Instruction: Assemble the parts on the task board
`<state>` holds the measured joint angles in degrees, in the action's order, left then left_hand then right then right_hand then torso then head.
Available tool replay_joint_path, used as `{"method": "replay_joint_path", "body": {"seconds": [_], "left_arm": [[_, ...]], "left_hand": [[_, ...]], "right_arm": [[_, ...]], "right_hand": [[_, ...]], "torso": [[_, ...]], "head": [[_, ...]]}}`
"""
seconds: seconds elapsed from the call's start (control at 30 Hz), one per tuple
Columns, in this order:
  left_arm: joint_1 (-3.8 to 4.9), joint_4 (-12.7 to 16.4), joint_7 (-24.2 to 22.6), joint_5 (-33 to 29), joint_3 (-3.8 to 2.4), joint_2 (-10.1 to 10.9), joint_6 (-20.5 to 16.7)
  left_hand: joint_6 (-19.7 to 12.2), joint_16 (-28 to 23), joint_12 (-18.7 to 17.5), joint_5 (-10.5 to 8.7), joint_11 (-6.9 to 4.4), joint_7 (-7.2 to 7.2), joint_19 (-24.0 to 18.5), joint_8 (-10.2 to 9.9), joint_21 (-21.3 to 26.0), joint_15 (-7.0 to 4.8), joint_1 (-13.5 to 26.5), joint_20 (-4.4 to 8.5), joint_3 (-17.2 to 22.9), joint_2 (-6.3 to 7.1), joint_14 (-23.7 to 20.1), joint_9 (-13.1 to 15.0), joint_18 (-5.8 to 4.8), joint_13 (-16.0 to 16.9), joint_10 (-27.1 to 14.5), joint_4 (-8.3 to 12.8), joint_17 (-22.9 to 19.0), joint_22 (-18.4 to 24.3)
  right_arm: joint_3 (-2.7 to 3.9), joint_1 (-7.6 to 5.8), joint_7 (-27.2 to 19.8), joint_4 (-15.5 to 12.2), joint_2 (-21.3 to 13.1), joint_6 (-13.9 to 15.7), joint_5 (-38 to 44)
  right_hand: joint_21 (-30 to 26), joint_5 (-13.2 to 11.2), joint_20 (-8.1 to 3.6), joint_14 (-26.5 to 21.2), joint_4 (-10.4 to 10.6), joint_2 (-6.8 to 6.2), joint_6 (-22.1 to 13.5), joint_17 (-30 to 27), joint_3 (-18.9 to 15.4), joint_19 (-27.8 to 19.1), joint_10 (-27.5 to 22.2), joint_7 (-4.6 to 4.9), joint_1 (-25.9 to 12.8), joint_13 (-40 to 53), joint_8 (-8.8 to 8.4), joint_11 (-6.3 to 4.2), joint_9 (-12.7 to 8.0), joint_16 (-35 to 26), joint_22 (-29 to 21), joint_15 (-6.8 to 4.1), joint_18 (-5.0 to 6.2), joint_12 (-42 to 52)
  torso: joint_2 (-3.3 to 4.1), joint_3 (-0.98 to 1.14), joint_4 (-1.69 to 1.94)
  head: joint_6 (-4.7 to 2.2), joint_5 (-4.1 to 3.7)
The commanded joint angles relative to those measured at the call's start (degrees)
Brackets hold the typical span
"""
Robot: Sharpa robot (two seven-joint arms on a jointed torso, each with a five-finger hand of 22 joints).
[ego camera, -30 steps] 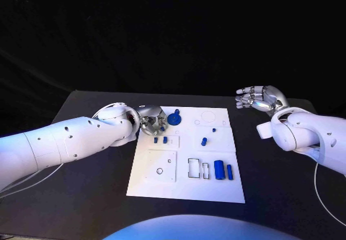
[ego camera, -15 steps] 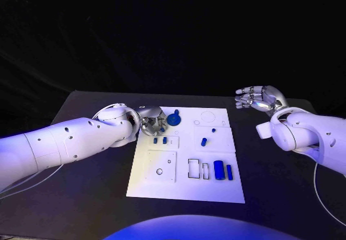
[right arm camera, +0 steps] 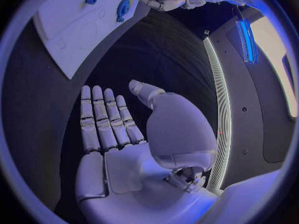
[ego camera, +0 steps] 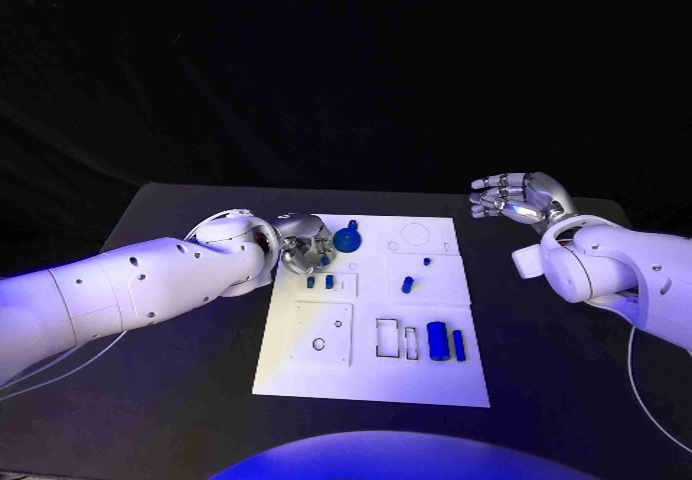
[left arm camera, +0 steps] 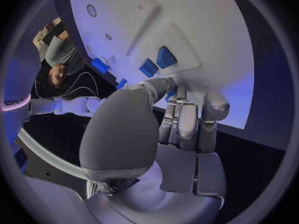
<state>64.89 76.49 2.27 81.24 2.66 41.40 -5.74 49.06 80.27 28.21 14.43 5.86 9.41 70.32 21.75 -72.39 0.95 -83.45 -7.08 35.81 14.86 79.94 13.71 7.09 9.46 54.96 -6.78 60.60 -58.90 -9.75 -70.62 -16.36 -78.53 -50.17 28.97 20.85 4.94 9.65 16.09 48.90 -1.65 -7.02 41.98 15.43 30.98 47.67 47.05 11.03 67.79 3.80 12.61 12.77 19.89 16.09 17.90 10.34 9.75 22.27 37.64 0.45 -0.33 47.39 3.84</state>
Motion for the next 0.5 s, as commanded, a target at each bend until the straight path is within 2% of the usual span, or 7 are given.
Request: {"method": "replay_joint_path", "body": {"seconds": [0.03,0.5], "left_arm": [[-0.03,0.04,0.22,-0.49,-0.02,-0.13,0.69],[-0.03,0.00,0.28,-0.59,-0.02,-0.01,0.11]], "left_hand": [[-0.31,-0.02,-0.33,-0.27,-0.07,0.07,-0.23,-0.45,0.19,0.47,0.60,-0.18,0.20,0.01,-0.05,-0.11,-0.15,-0.07,-0.60,-0.19,-0.11,0.11],[0.12,0.05,-0.94,-0.26,0.43,0.18,-0.37,-0.88,0.28,0.91,0.96,-0.52,0.04,0.26,-0.28,-0.20,-0.12,-0.24,-2.53,-0.18,-0.54,0.23]], "right_arm": [[0.01,0.02,-0.55,-0.08,-0.01,-0.76,0.31],[0.01,0.04,-0.56,-0.02,-0.01,-0.78,0.31]], "right_hand": [[-0.18,0.21,0.04,-0.35,-0.06,0.51,-0.36,-0.05,-0.25,0.42,-0.40,5.19,-0.07,-0.03,-0.29,-0.11,-0.05,0.19,-0.05,-0.10,0.39,0.18],[-0.23,0.19,0.04,-0.44,-0.06,0.50,-0.38,-0.12,-0.29,0.45,-0.46,5.20,-0.07,-0.03,-0.31,-0.10,-0.07,0.30,-0.15,-0.08,0.38,0.23]], "torso": [[-0.01,0.01,0.01],[0.02,-0.05,0.01]], "head": [[-0.01,-0.03],[-0.05,-0.01]]}}
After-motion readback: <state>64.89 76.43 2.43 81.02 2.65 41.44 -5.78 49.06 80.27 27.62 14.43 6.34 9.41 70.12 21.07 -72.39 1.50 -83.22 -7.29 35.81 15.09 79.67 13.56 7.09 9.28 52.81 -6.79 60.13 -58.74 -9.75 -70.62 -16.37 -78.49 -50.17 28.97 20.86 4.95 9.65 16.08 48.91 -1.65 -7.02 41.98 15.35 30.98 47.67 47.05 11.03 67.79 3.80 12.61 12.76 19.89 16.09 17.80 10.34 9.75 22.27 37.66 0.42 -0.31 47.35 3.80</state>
